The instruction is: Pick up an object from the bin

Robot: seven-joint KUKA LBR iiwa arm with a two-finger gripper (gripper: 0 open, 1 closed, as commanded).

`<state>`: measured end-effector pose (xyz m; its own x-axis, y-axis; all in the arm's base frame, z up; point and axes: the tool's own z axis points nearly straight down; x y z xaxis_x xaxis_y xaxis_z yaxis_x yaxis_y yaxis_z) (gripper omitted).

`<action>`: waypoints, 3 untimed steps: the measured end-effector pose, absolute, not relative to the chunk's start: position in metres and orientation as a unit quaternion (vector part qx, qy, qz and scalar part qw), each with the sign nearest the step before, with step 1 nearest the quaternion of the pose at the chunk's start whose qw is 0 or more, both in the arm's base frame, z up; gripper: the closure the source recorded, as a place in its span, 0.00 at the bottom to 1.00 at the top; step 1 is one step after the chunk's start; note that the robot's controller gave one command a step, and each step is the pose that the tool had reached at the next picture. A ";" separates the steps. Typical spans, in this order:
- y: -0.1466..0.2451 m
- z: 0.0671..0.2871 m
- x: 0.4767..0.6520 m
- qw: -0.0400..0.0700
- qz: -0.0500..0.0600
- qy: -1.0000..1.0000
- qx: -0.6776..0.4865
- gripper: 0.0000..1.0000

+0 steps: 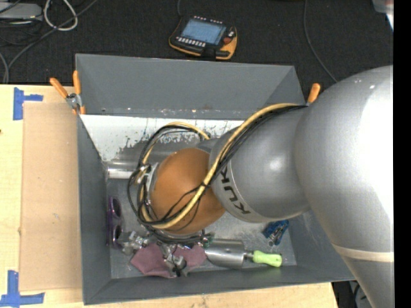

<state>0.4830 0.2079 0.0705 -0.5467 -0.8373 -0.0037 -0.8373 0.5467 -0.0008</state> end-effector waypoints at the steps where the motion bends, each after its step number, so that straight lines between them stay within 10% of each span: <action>1: 0.171 0.070 0.557 -0.005 0.004 0.813 -0.582 1.00; 3: 0.171 0.076 0.557 -0.006 0.005 0.815 -0.580 1.00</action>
Offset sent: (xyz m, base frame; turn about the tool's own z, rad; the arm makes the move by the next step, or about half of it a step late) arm 0.0000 0.0000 0.0000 0.0000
